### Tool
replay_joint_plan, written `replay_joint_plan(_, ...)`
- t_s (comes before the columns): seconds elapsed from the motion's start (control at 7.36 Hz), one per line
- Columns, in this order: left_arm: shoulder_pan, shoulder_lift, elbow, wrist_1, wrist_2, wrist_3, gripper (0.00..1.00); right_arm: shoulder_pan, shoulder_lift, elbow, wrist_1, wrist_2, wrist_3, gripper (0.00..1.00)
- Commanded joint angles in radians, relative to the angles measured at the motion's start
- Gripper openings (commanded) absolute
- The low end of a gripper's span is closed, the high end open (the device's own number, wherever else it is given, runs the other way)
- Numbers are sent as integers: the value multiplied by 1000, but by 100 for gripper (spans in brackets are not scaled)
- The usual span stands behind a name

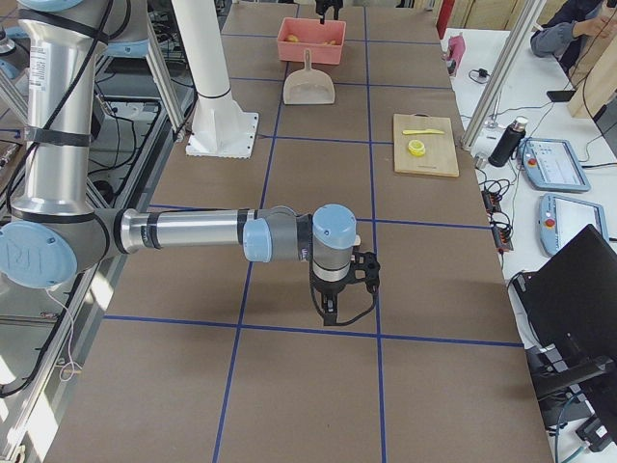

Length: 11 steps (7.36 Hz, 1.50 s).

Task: Sweep and dump trash into bin
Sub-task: 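Release the dustpan handle and lift the left gripper away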

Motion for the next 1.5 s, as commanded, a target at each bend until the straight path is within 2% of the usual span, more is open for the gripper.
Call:
replay_joint_plan(0.0,-198,-58,115,222,-27,-6,98,0,-1,0,0,0,0,100)
replay_joint_plan(0.27,-298,-39,230,244,-30,-7,98,0,-1,-1,0,0,0,100)
replay_joint_plan(0.41,-306,-38,237,289,-28,-4,98,0,0,-1,0,0,0,100)
replay_joint_plan(0.54,-337,53,241,313,-46,-4,98,0,-1,-1,0,0,0,100)
replay_joint_plan(0.68,-337,75,260,298,-41,-3,98,0,0,-1,0,-1,2,100)
replay_joint_plan(1.09,-343,86,338,294,-33,-3,98,0,0,-1,0,-2,2,100)
replay_joint_plan(1.22,-342,64,423,262,-31,-4,98,0,0,-1,0,-2,2,100)
replay_joint_plan(1.36,-342,35,498,163,-27,-7,98,0,-1,-3,0,-2,2,100)
